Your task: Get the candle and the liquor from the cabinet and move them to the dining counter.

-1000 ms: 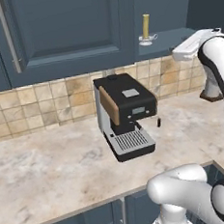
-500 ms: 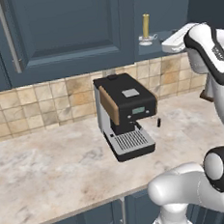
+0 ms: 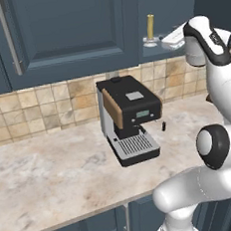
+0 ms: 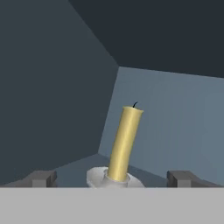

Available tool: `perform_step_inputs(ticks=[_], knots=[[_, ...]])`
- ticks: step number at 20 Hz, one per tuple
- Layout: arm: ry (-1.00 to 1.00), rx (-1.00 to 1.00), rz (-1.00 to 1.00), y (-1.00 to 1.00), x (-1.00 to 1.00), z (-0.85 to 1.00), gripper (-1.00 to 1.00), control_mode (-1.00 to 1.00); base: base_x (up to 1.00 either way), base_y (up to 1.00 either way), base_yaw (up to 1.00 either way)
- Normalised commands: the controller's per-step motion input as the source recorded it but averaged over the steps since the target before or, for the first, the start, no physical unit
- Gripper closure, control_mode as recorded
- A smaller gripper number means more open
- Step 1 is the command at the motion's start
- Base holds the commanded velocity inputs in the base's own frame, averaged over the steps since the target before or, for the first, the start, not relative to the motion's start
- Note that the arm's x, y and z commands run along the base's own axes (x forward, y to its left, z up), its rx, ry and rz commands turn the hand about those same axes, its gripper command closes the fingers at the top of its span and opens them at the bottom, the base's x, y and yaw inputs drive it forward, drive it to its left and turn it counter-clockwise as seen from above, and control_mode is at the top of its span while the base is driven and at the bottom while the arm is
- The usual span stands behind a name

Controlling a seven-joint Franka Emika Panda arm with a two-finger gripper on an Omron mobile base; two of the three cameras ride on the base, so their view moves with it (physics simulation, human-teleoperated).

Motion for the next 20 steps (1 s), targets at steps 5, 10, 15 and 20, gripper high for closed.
perform_step_inputs(ticks=[5, 10, 15, 20], knots=[[0.0, 0.0, 0.0, -0.01, 0.55, 0.05, -1.0, -1.0, 0.0, 0.0, 0.0], [0.04, 0.0, 0.0, 0.0, 0.51, 0.0, -1.0, -1.0, 0.0, 0.0, 0.0], [0.0, 0.0, 0.02, -0.07, 0.14, 0.0, -1.0, -1.0, 0.0, 0.0, 0.0], [-0.02, 0.0, 0.08, 0.0, 0.0, 0.0, -1.0, -1.0, 0.0, 0.0, 0.0]])
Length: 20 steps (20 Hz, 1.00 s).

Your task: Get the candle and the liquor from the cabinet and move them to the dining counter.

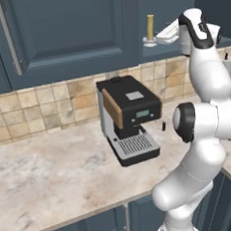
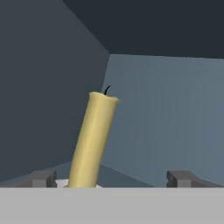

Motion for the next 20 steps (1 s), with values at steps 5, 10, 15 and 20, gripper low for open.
perform_step_inputs(ticks=[5, 10, 15, 20], knots=[[-0.01, 0.0, 0.06, 0.06, 0.0, 0.0, -1.0, -1.0, 0.0, 0.0, 0.0], [0.0, 0.0, 0.03, 0.16, 0.02, 0.01, -1.0, -1.0, 0.0, 0.0, 0.0], [0.0, 0.0, 0.0, 0.17, 0.04, 0.07, -1.0, -1.0, 0.0, 0.0, 0.0], [0.0, 0.0, 0.0, 0.15, 0.08, 0.09, -1.0, -1.0, 0.0, 0.0, 0.0]])
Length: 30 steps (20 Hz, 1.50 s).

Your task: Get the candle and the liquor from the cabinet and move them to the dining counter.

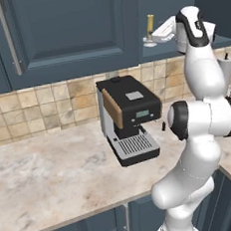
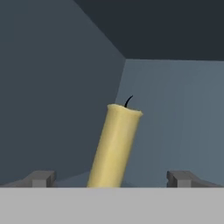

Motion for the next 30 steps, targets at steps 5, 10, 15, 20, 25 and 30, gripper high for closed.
perform_step_inputs(ticks=[5, 10, 15, 20, 25, 30], knots=[[0.0, 0.0, 0.0, 0.04, 0.11, 0.03, -1.0, -1.0, 0.0, 0.0, 0.0], [0.0, 0.0, 0.01, 0.0, 0.12, 0.0, -1.0, -1.0, 0.0, 0.0, 0.0], [0.0, 0.0, 0.02, 0.0, 0.1, 0.0, -1.0, -1.0, 0.0, 0.0, 0.0], [0.0, 0.0, 0.03, 0.0, 0.08, 0.0, -1.0, -1.0, 0.0, 0.0, 0.0], [0.0, 0.0, 0.04, 0.0, 0.07, 0.0, -1.0, -1.0, 0.0, 0.0, 0.0], [0.0, 0.0, 0.04, 0.06, 0.07, 0.0, -1.0, -1.0, 0.0, 0.0, 0.0]])
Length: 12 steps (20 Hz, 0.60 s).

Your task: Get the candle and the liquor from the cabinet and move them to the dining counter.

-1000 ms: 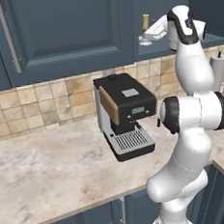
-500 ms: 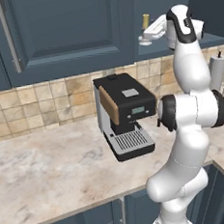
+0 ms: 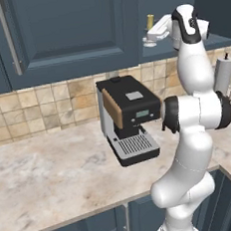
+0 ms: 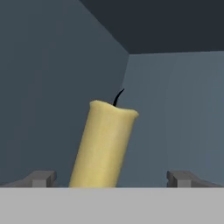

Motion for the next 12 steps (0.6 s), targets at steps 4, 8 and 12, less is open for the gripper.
perform_step_inputs(ticks=[4, 8, 12], knots=[[0.0, 0.0, 0.02, 0.14, 0.08, 0.0, -1.0, -1.0, 0.0, 0.0, 0.0], [0.0, 0.0, 0.02, 0.1, 0.05, 0.0, -1.0, -1.0, 0.0, 0.0, 0.0], [0.0, 0.0, 0.01, 0.09, 0.01, 0.0, 1.0, -1.0, 0.0, 0.0, 0.0]])
